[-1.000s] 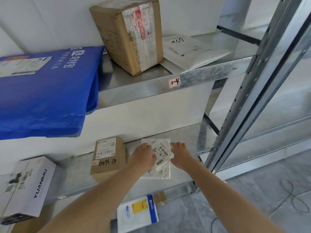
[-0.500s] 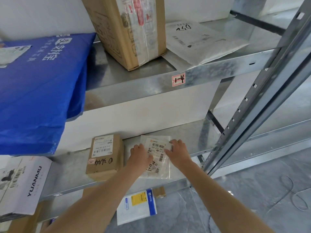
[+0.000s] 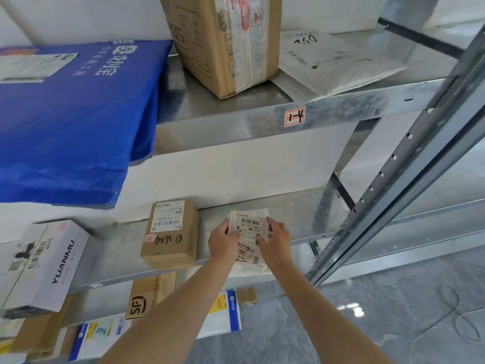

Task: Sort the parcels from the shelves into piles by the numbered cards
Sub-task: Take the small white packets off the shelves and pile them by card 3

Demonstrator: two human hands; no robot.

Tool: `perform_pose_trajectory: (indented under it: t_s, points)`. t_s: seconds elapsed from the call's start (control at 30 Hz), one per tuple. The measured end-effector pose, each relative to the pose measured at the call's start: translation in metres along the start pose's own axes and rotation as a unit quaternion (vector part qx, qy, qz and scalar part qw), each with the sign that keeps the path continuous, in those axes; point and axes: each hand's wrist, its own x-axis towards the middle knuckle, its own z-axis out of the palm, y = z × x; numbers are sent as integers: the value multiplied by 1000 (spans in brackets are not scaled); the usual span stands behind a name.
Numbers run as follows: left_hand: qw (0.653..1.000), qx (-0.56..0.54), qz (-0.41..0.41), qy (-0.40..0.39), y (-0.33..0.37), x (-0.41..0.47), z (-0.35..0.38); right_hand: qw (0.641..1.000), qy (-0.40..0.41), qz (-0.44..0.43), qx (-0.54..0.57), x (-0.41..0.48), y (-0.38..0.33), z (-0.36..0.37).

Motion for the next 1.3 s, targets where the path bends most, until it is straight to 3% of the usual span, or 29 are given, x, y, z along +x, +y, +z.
perform_pose_trajectory:
  t_s: [0.1, 0.27, 0.6, 0.73, 0.9, 1.1, 1.3]
  points:
    - [995, -72, -74, 8, -3, -9, -1, 1000, -4, -17, -6, -7, 3, -1]
    - [985, -133, -108, -33, 3, -25, -12, 999, -26, -27, 3, -16, 3, -5]
    - [974, -211, -30, -70, 19, -72, -43, 978, -3, 110, 176, -59, -10, -28]
    - [989, -139, 39, -35, 28, -101, -76, 981, 30, 46, 187, -89, -35, -31]
    - [980, -158, 120, 5, 23, -146, -129, 983, 34, -24, 181, -133, -67, -27]
    - [975, -156, 153, 28, -19, -189, -205, 974, -28, -92, 205, -203, -111, 6]
    - [967, -168, 164, 103, -63, -240, -281, 968, -90, -129, 193, -272, -144, 60]
